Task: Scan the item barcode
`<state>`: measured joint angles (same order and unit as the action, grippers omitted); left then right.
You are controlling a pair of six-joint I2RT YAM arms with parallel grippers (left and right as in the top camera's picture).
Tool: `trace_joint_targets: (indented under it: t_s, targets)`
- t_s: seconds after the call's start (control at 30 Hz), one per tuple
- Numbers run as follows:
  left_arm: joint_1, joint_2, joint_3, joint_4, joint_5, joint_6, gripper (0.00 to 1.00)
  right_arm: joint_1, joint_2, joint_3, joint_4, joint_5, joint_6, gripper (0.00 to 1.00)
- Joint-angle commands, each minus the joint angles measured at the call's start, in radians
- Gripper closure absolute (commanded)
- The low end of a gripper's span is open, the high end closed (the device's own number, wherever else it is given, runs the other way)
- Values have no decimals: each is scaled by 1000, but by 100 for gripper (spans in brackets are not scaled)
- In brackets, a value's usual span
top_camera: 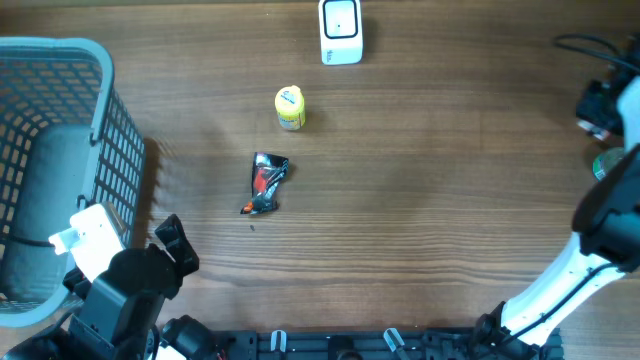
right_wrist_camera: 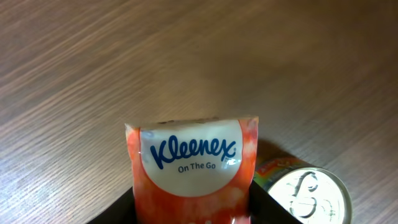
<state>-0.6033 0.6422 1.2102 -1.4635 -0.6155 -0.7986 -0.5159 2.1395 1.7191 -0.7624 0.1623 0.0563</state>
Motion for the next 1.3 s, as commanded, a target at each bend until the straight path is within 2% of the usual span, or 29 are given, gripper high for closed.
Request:
trace_joint_targets:
  t_s: [0.0, 0.03, 0.07, 0.13, 0.3, 0.37, 0.43, 0.5, 0.57, 0.63, 0.67, 0.73, 0.8, 0.9, 0.97, 1.03, 1.13, 1.27]
  targets:
    - [-1, 2, -2, 32, -3, -2, 0, -54, -2, -33, -27, -94, 97, 33]
    - [-1, 2, -2, 35, -2, -2, 0, -67, -2, -45, -40, -26, 152, 23]
    - [-1, 2, -2, 34, -2, -2, 0, -77, -2, -53, -50, 31, 208, 22]
    - [-1, 2, -2, 34, 5, -2, 0, -87, -5, -54, -53, -10, 214, 0]
    - [-1, 2, -2, 34, 5, -2, 0, 23, -173, -14, -72, -151, 194, 0]
    - [-1, 2, -2, 34, -6, -2, 0, 167, -302, -8, -76, -222, 173, 0]
    - [-1, 2, -2, 35, -26, -15, 0, 299, -347, -8, -92, -257, 123, 0]
    - [-1, 2, -2, 35, -56, -48, 0, 521, -340, -8, -181, -161, 211, 0]
    - [-1, 10, -2, 40, -30, -47, 0, 647, -330, -9, -236, -57, 365, 0]
    - [-1, 43, -2, 3, 13, -40, 0, 723, -331, -9, -266, -146, 441, 0]
    - [-1, 65, -2, -24, 11, -47, 0, 770, -330, -10, -322, -157, 531, 0]
    - [-1, 78, -2, -5, 13, -40, 0, 824, -330, -15, -409, -80, 664, 0]
    - [-1, 93, -2, -5, 18, -5, 0, 838, -330, -16, -458, -13, 733, 0]
    - [-1, 217, -2, -23, 42, 10, 0, 824, -330, -16, -496, -2, 709, 0]
    - [-1, 341, -2, -8, 51, 66, 0, 801, -330, -16, -508, 11, 688, 0]
    - [-1, 529, -2, 60, 119, 159, 0, 745, -330, -16, -517, 18, 675, 0]
    - [-1, 853, -2, 175, 120, 194, 0, 628, -330, -18, -534, 17, 616, 0]
    - [-1, 1094, -2, 218, 48, 213, 0, 589, -330, -19, -527, 17, 573, 0]
